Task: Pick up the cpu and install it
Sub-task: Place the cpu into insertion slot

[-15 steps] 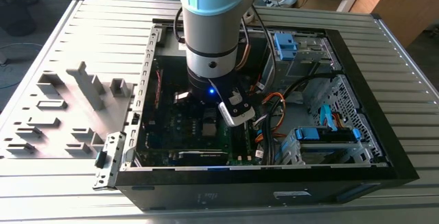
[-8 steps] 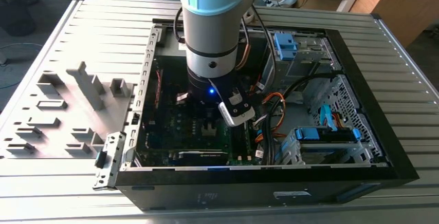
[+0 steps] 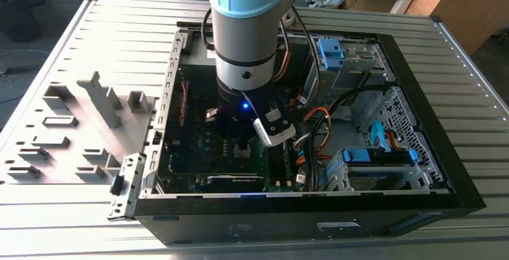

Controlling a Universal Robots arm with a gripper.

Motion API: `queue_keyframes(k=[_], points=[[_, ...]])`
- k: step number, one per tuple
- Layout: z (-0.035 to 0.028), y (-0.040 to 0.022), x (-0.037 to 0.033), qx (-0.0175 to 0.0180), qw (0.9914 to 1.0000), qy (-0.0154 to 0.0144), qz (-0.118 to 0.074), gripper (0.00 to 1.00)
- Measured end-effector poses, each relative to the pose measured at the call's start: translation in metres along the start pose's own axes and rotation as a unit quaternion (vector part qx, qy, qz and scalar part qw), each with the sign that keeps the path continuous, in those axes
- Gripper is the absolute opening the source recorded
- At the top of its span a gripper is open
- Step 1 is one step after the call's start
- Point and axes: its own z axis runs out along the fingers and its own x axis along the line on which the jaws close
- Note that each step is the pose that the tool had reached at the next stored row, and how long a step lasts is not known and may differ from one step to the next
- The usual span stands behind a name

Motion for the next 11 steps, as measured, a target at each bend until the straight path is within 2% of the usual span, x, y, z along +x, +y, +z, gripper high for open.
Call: queue_keyframes(k=[11], points=[[0.0,0.0,-0.0004,-0.0002,1.0,0.0,-0.002,0.11]])
